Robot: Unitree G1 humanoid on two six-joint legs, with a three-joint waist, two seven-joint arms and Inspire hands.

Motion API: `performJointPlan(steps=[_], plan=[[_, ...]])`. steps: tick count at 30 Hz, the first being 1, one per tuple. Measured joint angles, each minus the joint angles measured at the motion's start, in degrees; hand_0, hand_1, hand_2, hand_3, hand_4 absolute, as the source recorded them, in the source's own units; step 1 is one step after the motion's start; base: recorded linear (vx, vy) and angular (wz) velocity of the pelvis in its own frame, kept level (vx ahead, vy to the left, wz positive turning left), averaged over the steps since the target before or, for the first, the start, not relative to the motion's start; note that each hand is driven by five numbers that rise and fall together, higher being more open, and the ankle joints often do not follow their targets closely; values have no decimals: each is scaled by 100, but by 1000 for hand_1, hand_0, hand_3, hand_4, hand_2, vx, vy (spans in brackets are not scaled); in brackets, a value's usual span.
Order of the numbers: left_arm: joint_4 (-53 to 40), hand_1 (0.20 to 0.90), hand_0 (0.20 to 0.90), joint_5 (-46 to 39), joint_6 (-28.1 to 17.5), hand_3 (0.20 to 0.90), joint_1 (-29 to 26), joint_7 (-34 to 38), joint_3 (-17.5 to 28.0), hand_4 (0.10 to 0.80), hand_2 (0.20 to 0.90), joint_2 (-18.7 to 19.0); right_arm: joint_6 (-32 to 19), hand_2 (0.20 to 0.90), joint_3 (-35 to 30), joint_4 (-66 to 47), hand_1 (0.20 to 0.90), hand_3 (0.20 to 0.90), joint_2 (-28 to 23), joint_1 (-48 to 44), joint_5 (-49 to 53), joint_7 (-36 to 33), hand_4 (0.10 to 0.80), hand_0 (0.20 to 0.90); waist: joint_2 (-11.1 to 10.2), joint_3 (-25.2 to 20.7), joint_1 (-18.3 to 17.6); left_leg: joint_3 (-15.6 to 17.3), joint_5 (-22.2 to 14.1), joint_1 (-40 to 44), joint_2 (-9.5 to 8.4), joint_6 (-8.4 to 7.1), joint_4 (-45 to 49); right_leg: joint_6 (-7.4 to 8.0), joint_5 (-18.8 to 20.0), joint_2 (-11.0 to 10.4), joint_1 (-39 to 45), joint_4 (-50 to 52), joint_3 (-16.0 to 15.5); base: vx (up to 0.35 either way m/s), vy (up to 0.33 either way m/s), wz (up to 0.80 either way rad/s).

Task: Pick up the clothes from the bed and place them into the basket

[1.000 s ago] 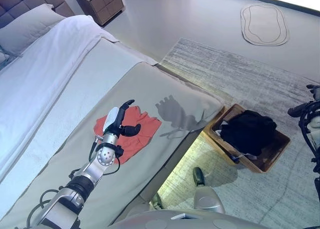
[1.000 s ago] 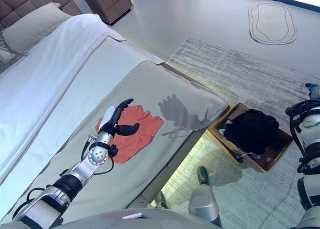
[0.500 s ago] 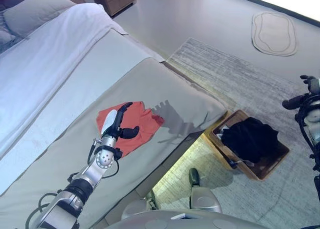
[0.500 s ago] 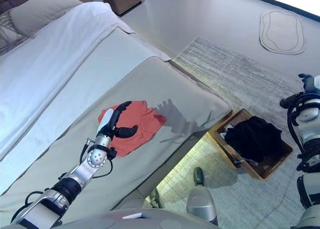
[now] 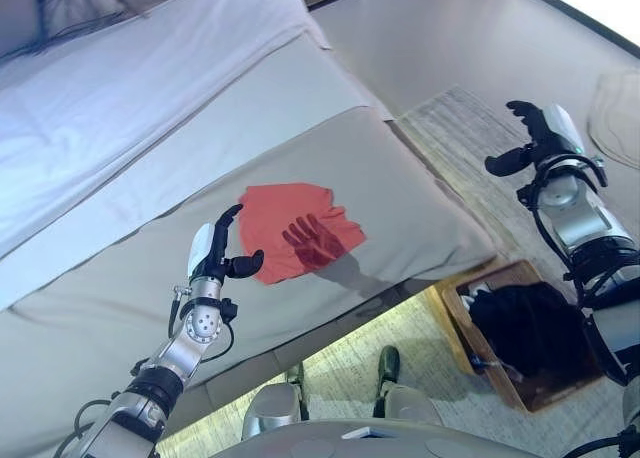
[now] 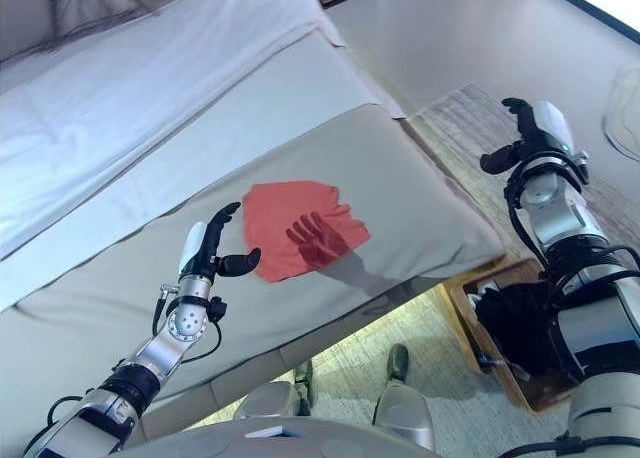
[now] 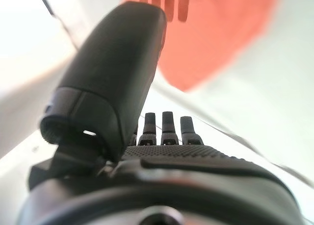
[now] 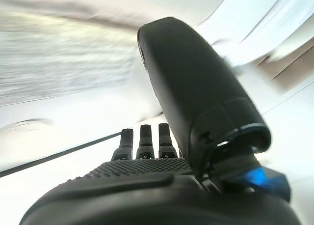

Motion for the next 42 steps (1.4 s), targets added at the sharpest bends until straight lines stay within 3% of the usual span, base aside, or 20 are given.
performJointPlan(steps=[8,11,13,17,21,28,33,39,40,41,42], plan=[[-39,900,900,-161,-161,900,257,33,38,800,900,144,59,900,559,215,900,900,485,-544,-383,-353,800,900,19,13,481,-634,311,-758,-171,46,10,34,-33,-157,-391,3,-598,-123,89,44],[-127,900,900,-271,-335,900,96,122,-70,800,900,155,235,900,747,367,900,900,547,-1023,-266,-331,800,900,176,328,692,-735,371,-1271,-285,56,343,75,-100,-312,-844,385,-670,-141,85,23],[-342,900,900,-270,-430,900,-58,169,-83,800,900,169,346,900,828,586,900,900,545,-1346,-255,-301,800,900,317,784,725,-817,319,-1449,-388,49,624,34,-491,-540,-1202,1222,-682,-28,50,27],[-644,900,900,-273,-443,900,-491,338,-97,800,900,350,526,900,851,883,900,900,551,-1630,-253,-131,800,900,299,1545,875,-899,53,-1855,-689,145,1287,-12,-1165,-1113,-1914,2762,-583,7,0,29],[-729,900,900,-271,-441,900,-573,411,-106,800,900,413,624,900,889,1059,900,900,661,-1654,-256,41,800,900,292,1614,1069,-974,-133,-2514,-877,231,1929,-54,-1422,-1376,-2539,3470,-526,-23,33,19],[-1187,900,900,-280,-443,900,-511,485,-318,800,900,584,859,900,1130,1289,900,900,702,-2218,-294,58,800,900,297,1649,1161,-1080,-538,-3754,-919,287,3268,-291,-1741,-1506,-3510,4440,-474,-51,35,11],[-1387,900,900,-323,-459,900,-479,568,-367,800,900,602,949,900,1306,1368,900,900,703,-2577,-331,153,800,900,310,1654,1148,-1070,-855,-4425,-872,294,4097,-300,-1922,-1515,-4099,5010,-312,-56,26,-6],[-1595,900,900,-336,-529,900,-437,667,-475,800,900,660,971,900,1349,1724,900,900,729,-2999,-506,287,800,900,319,1651,1152,-1108,-940,-5029,-874,263,4476,-294,-1932,-1487,-4681,5302,-151,-77,13,0],[-1601,900,900,-338,-533,900,-437,667,-479,800,900,660,983,865,1412,1797,865,859,728,-3120,-516,315,759,865,320,1650,1150,-1113,-940,-5097,-875,263,4472,-294,-1931,-1467,-4758,5301,-129,-72,5,1],[-1601,900,900,-359,-533,900,-436,668,-479,800,900,661,983,651,1456,1865,651,609,725,-3207,-516,352,509,651,321,1650,1162,-1114,-940,-5143,-876,263,4474,-294,-1931,-1426,-4815,5301,-73,-85,6,2],[-1601,900,900,-410,-532,900,-423,673,-479,800,900,663,1006,300,1507,1876,300,200,715,-3247,-515,364,100,300,321,1649,1164,-1115,-940,-5167,-878,263,4471,-294,-1931,-1391,-4848,5287,-14,-77,8,1]])
